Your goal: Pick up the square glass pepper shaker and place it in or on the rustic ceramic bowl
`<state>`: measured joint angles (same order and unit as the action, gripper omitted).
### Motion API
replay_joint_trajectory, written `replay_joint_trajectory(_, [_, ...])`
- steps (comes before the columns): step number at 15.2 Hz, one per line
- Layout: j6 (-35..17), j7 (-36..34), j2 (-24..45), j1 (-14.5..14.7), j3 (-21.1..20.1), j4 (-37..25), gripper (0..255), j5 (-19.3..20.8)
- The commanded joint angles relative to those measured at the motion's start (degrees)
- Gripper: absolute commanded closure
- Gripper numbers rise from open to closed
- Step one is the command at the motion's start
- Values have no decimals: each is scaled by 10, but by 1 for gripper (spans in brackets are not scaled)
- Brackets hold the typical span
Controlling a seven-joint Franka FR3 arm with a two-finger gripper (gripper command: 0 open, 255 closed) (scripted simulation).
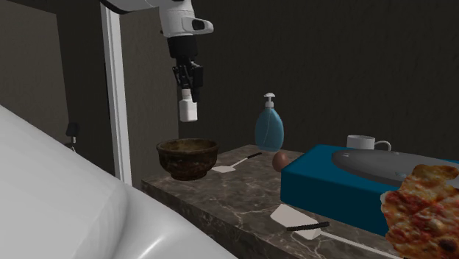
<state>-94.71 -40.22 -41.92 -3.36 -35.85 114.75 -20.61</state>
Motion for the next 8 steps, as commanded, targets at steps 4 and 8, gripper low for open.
replay_joint_trajectory(4, [-33,5,-18,9,-5,50,255,-11])
replay_joint_trajectory(8, [-59,7,-28,15,-11,86,255,-19])
